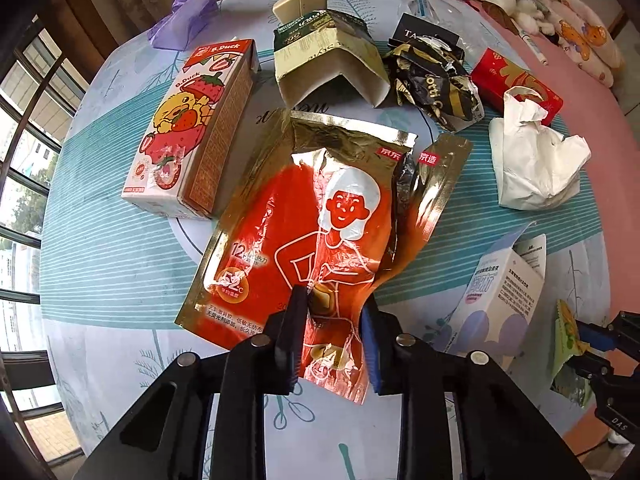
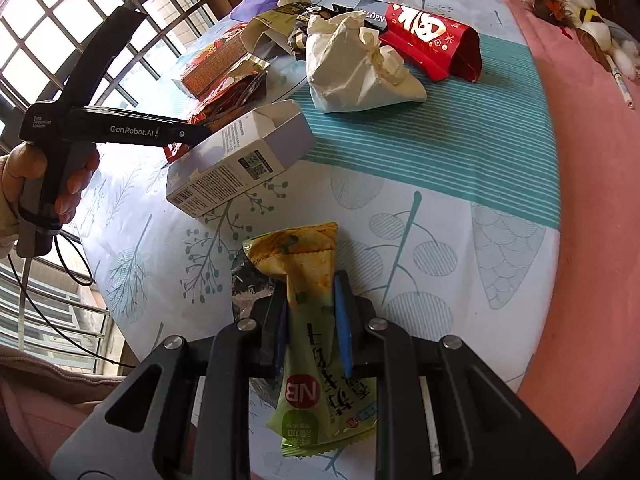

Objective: Collect trash
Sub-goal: 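Grasp the orange foil bag with the left tool while the right tool grasps the green cracker wrapper, then carry the bag and wrapper over the bin and open both tools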

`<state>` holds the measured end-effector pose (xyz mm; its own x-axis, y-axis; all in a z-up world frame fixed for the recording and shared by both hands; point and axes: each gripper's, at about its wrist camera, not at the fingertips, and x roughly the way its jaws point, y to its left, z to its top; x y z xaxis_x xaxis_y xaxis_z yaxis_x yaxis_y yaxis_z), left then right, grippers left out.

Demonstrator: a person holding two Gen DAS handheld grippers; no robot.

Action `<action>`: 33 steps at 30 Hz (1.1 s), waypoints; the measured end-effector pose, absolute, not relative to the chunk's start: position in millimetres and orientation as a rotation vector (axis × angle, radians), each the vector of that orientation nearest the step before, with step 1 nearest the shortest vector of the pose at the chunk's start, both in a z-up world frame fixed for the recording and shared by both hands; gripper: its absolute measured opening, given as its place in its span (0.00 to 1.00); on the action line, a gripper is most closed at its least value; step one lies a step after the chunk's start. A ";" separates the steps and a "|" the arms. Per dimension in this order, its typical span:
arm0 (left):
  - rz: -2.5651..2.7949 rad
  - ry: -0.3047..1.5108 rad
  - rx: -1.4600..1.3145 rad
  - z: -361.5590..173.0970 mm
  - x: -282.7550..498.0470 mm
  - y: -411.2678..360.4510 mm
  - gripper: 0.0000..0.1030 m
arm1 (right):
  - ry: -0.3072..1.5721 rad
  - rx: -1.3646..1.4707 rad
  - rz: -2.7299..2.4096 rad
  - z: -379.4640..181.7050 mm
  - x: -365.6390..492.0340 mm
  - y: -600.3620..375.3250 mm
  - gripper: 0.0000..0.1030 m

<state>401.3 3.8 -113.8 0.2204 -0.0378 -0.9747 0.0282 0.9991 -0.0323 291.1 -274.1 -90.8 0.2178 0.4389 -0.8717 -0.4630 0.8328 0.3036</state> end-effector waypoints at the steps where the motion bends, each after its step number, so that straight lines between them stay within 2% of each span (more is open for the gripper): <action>1: -0.044 1.346 -0.009 -112.9 403.0 5.1 0.15 | 1.199 -0.014 0.619 -90.5 289.5 -277.4 0.17; 5: -0.035 1.326 -0.015 -104.7 395.7 1.0 0.11 | 1.203 0.000 0.604 -90.0 287.0 -276.6 0.17; 15: -0.068 1.263 -0.060 -61.9 325.6 4.4 0.09 | 1.199 0.031 0.582 -78.1 259.8 -259.9 0.17; 27: -0.207 1.172 -0.029 8.7 189.2 25.2 0.09 | 1.128 0.117 0.515 -29.5 182.1 -214.7 0.17; 33: -0.281 1.112 0.039 27.7 117.6 41.9 0.09 | 1.110 0.196 0.453 -14.0 122.5 -186.6 0.17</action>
<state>117.6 41.9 27.7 0.4118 -0.2041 -0.8882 0.2427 0.9640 -0.1089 122.5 -186.6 -14.0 0.3657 0.4458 -0.8170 -0.2534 0.8923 0.3735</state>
